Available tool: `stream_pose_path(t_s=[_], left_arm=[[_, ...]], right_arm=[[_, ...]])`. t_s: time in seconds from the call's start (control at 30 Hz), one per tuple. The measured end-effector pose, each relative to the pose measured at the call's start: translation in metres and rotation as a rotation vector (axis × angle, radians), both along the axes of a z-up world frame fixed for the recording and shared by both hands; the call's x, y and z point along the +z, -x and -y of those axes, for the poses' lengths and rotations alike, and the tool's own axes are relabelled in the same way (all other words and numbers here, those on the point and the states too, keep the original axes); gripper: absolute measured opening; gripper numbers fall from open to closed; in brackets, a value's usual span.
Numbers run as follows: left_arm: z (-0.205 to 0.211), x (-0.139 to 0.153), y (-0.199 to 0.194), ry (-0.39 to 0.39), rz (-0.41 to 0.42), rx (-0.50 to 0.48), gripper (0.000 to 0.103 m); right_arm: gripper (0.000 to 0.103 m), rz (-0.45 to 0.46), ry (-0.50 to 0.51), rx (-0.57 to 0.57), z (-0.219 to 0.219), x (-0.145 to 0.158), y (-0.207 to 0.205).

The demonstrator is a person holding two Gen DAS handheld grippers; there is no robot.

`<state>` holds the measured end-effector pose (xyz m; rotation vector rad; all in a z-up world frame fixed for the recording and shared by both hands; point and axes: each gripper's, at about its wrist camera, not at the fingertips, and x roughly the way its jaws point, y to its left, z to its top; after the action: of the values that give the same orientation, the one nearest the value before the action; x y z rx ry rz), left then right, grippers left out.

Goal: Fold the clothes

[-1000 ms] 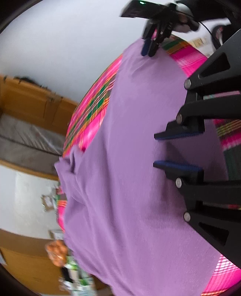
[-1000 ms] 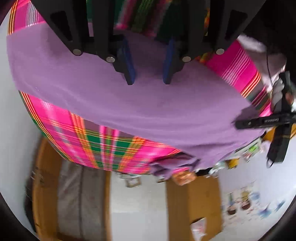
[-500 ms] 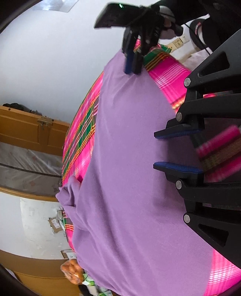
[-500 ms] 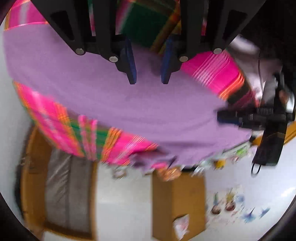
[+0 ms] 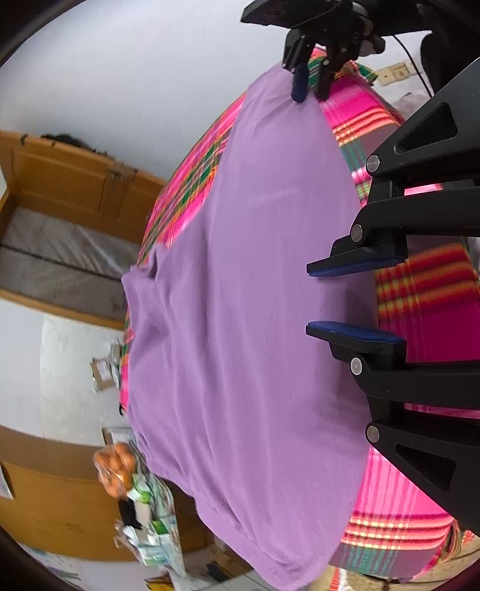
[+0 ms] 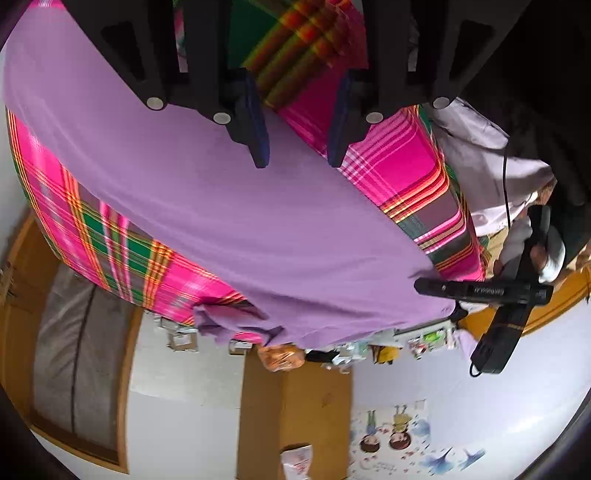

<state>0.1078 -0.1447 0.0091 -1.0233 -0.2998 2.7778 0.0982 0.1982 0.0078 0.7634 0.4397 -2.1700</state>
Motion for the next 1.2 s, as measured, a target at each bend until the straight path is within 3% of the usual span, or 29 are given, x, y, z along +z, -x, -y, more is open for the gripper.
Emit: stream_pose_path(t_s=[0.17, 0.37, 0.5, 0.7, 0.93, 1.0, 1.07, 1.2], left_arm=[[-0.013, -0.001, -0.002, -0.028, -0.004, -0.064, 0.026], [-0.059, -0.001, 0.003, -0.026, -0.008, -0.254, 0.026], [-0.078, 0.001, 0.002, 0.008, -0.015, -0.348, 0.028], [-0.092, 0.003, 0.007, 0.075, -0.020, -0.402, 0.041], [-0.106, 0.001, 0.011, 0.146, -0.042, -0.424, 0.042], [-0.108, 0.001, 0.011, 0.162, -0.049, -0.426, 0.021], [-0.110, 0.000, 0.011, 0.176, -0.053, -0.432, 0.010], [-0.107, 0.005, 0.007, 0.154, -0.066, -0.456, 0.003]], right_arm=[[0.032, 0.005, -0.002, 0.054, 0.010, -0.001, 0.006], [0.012, 0.000, -0.016, 0.094, 0.015, -0.001, 0.011], [0.008, 0.002, -0.018, 0.098, 0.015, 0.000, 0.013], [0.005, 0.004, 0.006, 0.106, 0.012, 0.005, 0.015], [0.004, 0.008, 0.046, 0.107, 0.007, 0.014, 0.018], [0.004, 0.009, 0.045, 0.110, 0.007, 0.014, 0.018], [0.004, 0.012, 0.046, 0.113, 0.006, 0.014, 0.017], [0.003, 0.024, 0.041, 0.127, 0.006, 0.013, 0.014]])
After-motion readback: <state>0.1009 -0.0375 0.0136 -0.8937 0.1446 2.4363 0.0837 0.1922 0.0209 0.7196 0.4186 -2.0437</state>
